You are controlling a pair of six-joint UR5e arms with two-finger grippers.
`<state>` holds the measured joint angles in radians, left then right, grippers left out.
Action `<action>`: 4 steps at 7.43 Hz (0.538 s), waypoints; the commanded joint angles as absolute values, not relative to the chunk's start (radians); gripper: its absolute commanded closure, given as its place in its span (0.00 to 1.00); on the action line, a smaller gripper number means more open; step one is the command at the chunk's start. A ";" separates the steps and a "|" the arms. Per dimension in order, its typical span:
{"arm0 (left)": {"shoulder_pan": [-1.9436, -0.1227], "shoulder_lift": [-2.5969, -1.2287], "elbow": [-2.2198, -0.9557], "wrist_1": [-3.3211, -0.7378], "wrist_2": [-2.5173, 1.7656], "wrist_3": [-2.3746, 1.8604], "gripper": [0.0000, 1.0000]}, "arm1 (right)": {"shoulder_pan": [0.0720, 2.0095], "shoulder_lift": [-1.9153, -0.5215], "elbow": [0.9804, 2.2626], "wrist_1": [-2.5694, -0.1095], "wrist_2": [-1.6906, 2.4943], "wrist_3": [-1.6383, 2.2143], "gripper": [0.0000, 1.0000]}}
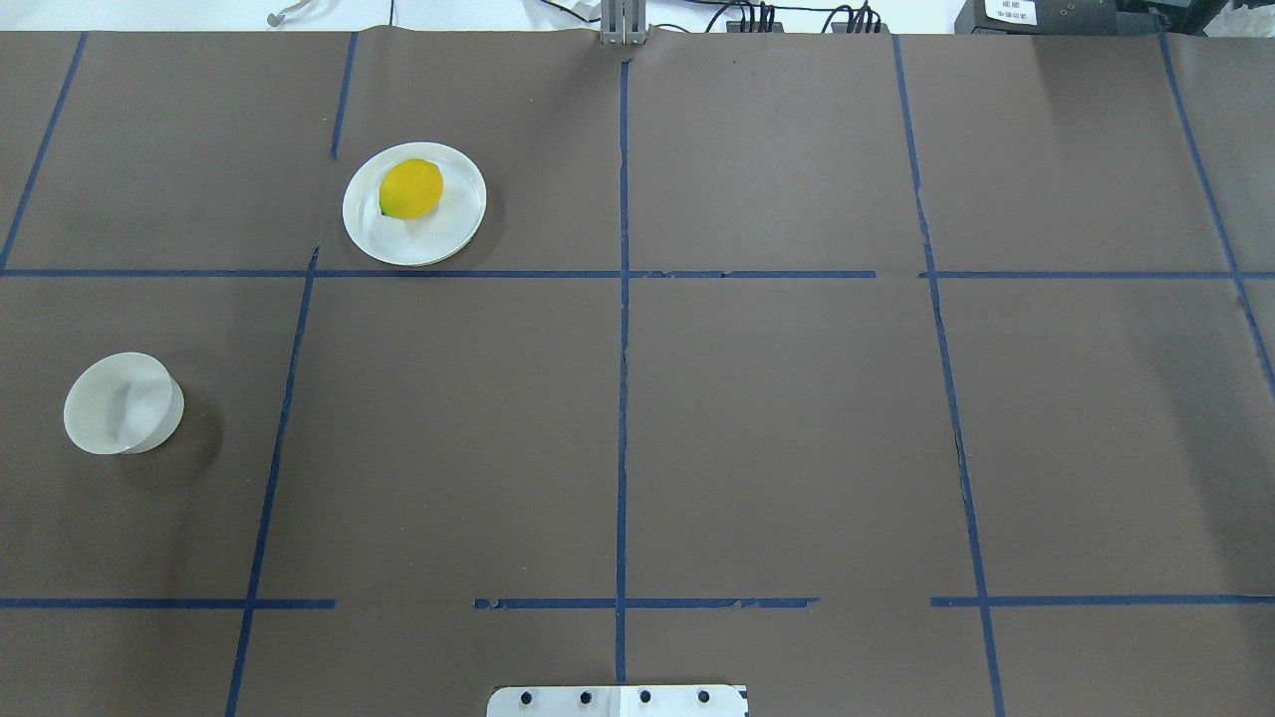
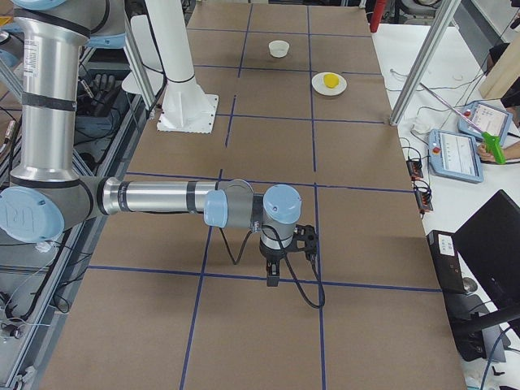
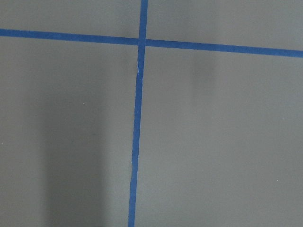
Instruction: Move lemon from plate to bowl
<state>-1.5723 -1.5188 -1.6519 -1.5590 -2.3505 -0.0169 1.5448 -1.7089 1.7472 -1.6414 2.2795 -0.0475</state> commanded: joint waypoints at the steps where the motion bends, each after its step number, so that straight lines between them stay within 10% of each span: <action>1: -1.572 -1.526 -1.666 -1.568 -2.350 -0.020 0.00 | 1.545 -1.709 1.747 -1.641 2.279 -0.048 0.00; 4: -1.556 -1.627 -1.690 -1.575 -2.362 -0.020 0.00 | 1.545 -1.709 1.747 -1.641 2.279 -0.048 0.00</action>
<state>-1.5649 -1.5832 -1.6808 -1.5701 -2.3598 -0.0208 1.5447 -1.7088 1.7472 -1.6414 2.2795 -0.0476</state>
